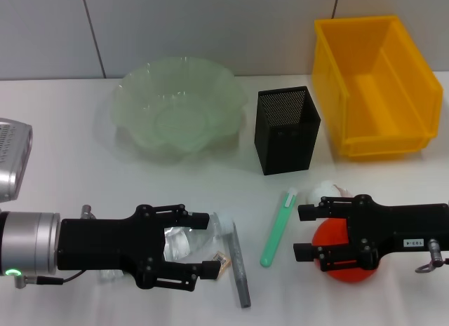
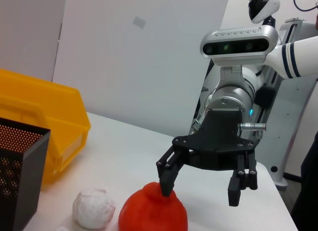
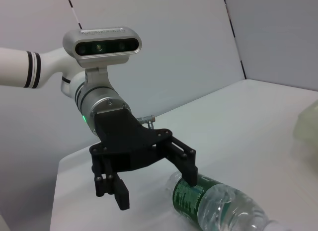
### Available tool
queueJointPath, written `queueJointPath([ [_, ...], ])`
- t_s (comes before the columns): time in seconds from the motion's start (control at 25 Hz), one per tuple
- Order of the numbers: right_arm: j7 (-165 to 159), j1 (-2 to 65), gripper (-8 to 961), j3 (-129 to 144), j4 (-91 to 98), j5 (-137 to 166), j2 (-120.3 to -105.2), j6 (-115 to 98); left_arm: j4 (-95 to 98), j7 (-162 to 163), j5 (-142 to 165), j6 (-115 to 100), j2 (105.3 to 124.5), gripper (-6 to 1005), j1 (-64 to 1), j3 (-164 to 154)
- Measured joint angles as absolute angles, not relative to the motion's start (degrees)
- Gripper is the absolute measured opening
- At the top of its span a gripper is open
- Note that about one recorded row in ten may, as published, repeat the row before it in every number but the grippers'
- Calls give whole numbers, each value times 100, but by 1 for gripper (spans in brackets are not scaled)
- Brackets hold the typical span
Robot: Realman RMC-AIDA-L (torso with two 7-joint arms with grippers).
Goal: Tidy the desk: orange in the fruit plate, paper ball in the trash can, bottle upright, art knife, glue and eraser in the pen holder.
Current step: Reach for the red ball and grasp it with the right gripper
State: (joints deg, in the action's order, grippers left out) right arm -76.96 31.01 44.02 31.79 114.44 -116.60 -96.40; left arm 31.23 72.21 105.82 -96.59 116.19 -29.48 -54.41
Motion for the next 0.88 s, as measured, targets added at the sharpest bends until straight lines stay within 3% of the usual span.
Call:
queueJointPath([
  [0.88, -7715, 3080, 790, 4403, 3145, 11450, -11653, -9647, 3146, 7227, 10582, -9641, 11607, 846, -2972, -5440],
])
